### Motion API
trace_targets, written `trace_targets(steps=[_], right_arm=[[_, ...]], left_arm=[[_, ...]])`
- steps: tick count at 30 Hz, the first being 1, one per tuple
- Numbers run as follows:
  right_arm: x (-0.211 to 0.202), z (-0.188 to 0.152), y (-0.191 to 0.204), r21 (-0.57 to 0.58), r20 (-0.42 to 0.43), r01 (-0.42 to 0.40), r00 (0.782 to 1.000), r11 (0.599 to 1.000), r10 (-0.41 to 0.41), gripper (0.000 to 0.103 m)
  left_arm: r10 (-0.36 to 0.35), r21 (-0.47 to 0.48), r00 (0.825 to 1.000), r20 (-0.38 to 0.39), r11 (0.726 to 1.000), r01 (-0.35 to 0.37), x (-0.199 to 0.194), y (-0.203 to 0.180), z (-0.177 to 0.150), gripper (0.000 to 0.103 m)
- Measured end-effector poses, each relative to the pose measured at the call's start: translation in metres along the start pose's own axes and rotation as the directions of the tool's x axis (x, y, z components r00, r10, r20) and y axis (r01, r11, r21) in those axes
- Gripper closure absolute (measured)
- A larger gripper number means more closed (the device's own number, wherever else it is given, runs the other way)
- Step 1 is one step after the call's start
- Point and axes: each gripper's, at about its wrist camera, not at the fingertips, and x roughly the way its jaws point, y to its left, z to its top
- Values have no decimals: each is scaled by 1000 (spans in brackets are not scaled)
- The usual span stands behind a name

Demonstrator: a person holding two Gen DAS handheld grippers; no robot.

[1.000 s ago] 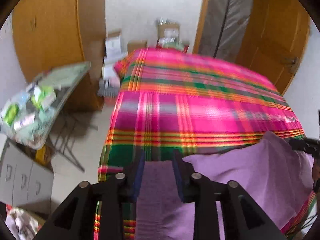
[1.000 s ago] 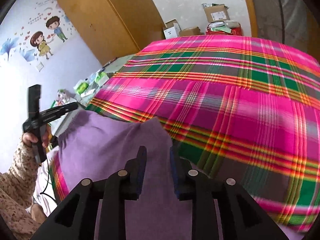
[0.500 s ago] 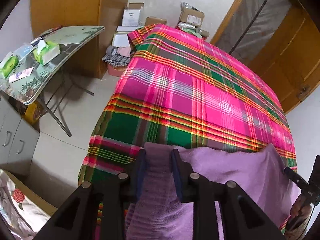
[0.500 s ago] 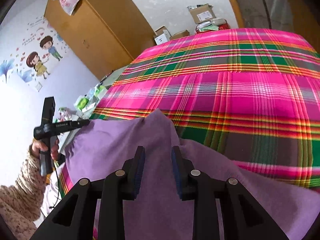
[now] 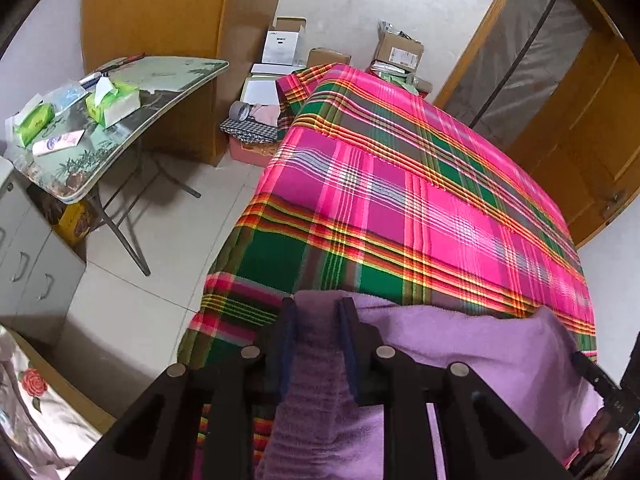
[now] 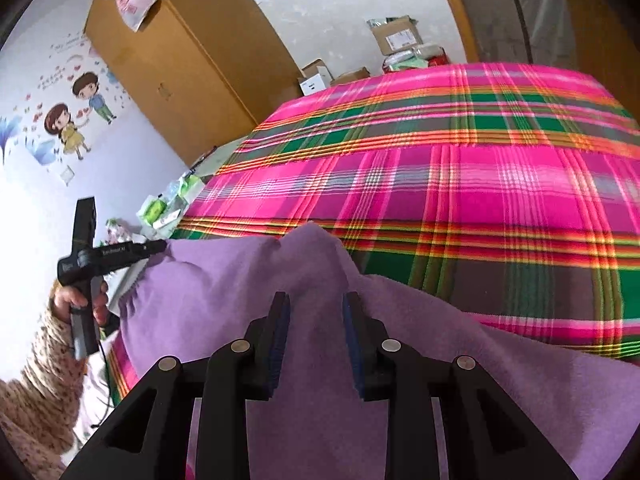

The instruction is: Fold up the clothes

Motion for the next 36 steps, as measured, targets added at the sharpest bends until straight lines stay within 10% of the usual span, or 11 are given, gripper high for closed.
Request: trace_targets(steps=[23,36], right_arm=[[9,-50,111,-273,-66,-100,994,957,86,72],[41,-84,172,-412,-146,-152,984,898,99,59]], left_arm=[[-123,-182,992,-4,976,121,-64,56,-59,63],[-304,-436,953,-11,859,269,-60,71,-109,51]])
